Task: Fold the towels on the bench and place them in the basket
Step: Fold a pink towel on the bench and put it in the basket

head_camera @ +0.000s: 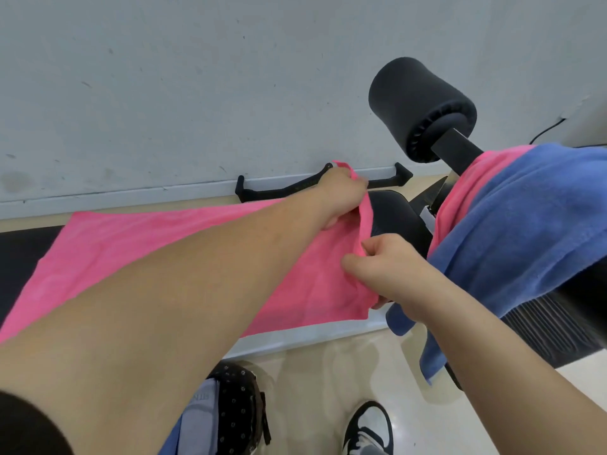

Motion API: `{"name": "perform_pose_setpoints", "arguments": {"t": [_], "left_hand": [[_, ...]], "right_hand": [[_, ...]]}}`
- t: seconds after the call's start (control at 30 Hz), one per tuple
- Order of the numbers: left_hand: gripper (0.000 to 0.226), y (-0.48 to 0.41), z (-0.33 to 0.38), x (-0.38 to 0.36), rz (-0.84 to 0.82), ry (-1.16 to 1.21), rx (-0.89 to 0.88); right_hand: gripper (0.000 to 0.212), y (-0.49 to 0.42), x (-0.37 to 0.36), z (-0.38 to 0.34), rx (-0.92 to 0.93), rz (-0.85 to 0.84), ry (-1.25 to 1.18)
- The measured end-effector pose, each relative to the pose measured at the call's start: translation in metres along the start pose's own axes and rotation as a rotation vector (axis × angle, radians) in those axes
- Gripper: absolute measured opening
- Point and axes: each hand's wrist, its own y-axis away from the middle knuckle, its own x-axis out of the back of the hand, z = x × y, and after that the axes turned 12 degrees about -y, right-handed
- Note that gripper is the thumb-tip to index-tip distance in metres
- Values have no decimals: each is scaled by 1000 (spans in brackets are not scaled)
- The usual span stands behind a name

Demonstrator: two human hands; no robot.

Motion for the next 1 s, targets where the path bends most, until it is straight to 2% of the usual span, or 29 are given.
{"name": "perform_pose_setpoints", "arguments": {"t": [0.1,0.17,0.23,0.4,0.57,0.63,0.73,0.9,1.0], "left_hand": [[28,2,4,7,17,80,-30],[24,8,1,23,42,128,-4],[22,20,-9,52,67,171,35],[16,59,-53,138,175,259,120],[20,99,-109,219,333,173,187],[25,109,-138,244,395,142,197],[19,118,-184,272,474,103,215],[28,127,-251,283,376,-87,297],[19,121,-262,282,418,-71,302]], "right_hand": [[14,6,-1,-12,-31,-28,-54],[28,11,-8,-23,-32,-73,-98],[37,19,-24,-37,-14,-130,-132],[42,26,-96,-68,50,-317,-243],[28,28,-192,-91,51,-456,-253],[25,27,-225,-95,55,-467,-240],[22,21,-265,-94,55,-453,-218],[13,10,-299,-85,-42,-509,-101],[14,10,-307,-88,-55,-549,-53]]}}
